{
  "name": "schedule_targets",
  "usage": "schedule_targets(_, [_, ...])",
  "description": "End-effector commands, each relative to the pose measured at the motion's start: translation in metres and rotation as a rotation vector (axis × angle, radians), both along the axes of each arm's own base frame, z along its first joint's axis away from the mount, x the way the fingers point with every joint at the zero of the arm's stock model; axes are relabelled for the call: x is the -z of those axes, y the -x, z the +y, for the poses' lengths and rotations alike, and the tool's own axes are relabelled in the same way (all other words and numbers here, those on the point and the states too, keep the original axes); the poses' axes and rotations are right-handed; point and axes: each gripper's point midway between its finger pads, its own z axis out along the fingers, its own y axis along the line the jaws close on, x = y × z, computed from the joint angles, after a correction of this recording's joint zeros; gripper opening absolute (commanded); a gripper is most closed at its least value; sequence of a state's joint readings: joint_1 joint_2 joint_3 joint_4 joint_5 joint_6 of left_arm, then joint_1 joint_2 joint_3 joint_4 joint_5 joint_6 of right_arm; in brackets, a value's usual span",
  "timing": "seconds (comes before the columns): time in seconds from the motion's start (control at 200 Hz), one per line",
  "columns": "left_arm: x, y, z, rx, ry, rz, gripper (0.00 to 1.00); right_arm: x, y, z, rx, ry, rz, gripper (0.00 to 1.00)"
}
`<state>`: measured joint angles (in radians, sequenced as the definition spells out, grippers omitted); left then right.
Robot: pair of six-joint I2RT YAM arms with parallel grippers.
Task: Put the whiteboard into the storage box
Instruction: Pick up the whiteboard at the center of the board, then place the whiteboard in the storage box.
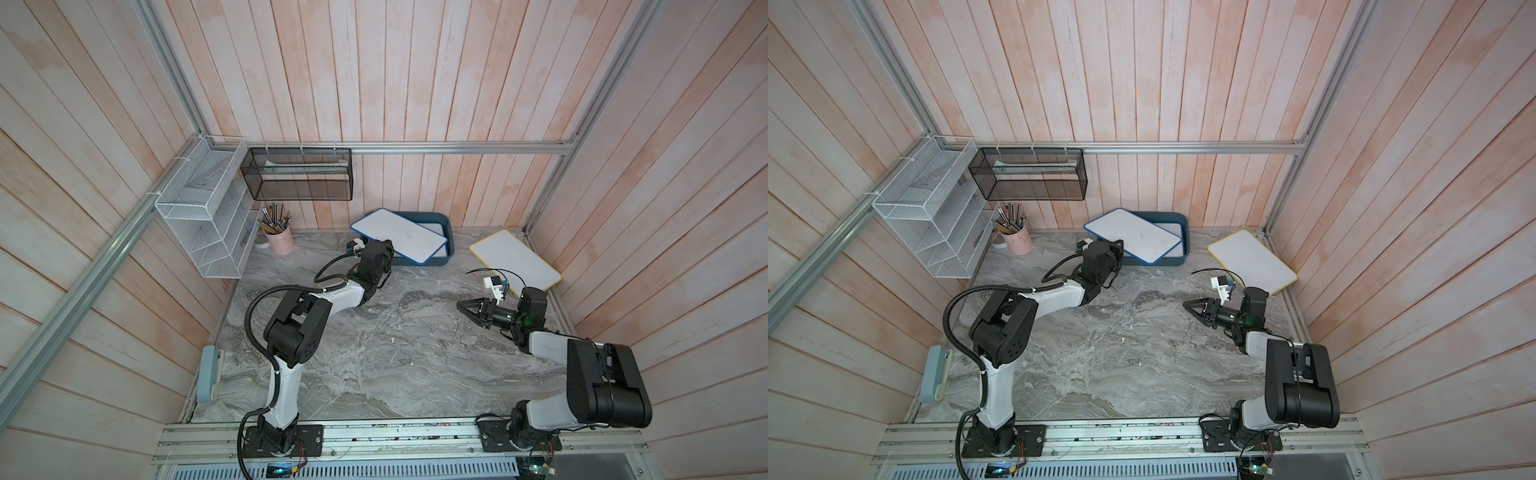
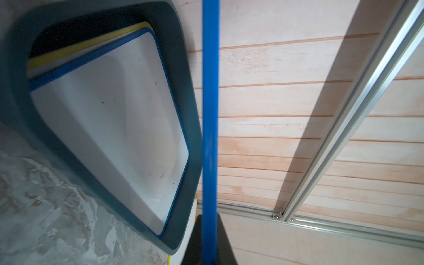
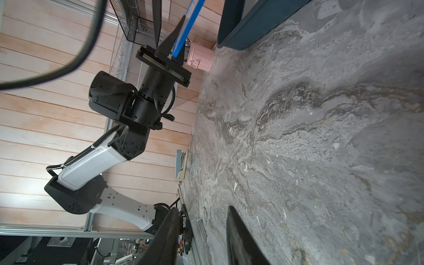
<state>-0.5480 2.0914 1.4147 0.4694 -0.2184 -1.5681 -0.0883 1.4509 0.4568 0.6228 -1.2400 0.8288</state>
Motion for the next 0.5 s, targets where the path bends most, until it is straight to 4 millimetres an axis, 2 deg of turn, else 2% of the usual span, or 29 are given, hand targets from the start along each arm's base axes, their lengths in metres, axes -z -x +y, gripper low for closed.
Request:
schedule_targets(0.0, [-0.008,-0.013,0.002,-0.101,0.045,0.017,0.00,-0.008,0.005,0.002,-0.021,-0.011,-0.032,0.36])
schedule_targets(0.175, [-0.002,-0.024,0.000,-0.188,0.013,0.030,0.00,-0.007,0.011,0.009,-0.044,-0.013,-0.018,0.36])
schedule_targets(0.315, [0.000,-0.038,-0.014,-0.196,0.035,0.022,0.00,-0.004,0.018,0.022,-0.087,-0.003,-0.010,0.36])
schedule_targets(0.495, [0.003,-0.054,-0.028,-0.202,0.005,0.019,0.00,-0.004,0.019,0.026,-0.109,-0.007,-0.003,0.36])
